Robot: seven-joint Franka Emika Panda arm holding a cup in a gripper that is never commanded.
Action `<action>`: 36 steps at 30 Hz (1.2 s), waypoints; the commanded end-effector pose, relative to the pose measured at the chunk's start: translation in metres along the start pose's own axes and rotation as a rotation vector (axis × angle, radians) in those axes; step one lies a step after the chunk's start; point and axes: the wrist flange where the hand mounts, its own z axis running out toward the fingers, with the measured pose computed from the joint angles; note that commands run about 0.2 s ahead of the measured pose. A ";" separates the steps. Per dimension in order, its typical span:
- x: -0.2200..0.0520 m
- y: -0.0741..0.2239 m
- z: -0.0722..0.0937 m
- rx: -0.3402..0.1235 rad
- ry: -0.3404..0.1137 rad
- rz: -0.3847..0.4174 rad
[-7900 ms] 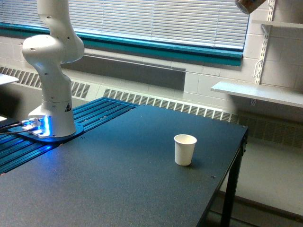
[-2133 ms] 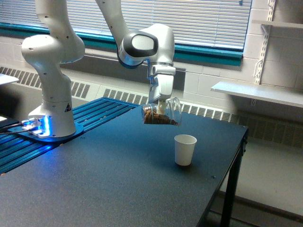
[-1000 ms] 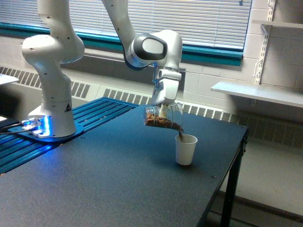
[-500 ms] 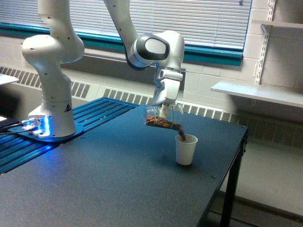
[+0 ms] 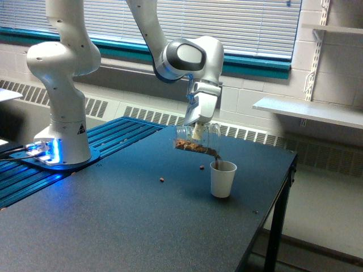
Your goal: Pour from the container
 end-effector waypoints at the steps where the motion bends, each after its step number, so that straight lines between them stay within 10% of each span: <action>1: 0.003 -0.006 -0.004 -0.008 0.002 0.020; 36: 0.015 -0.008 -0.021 -0.135 -0.032 0.001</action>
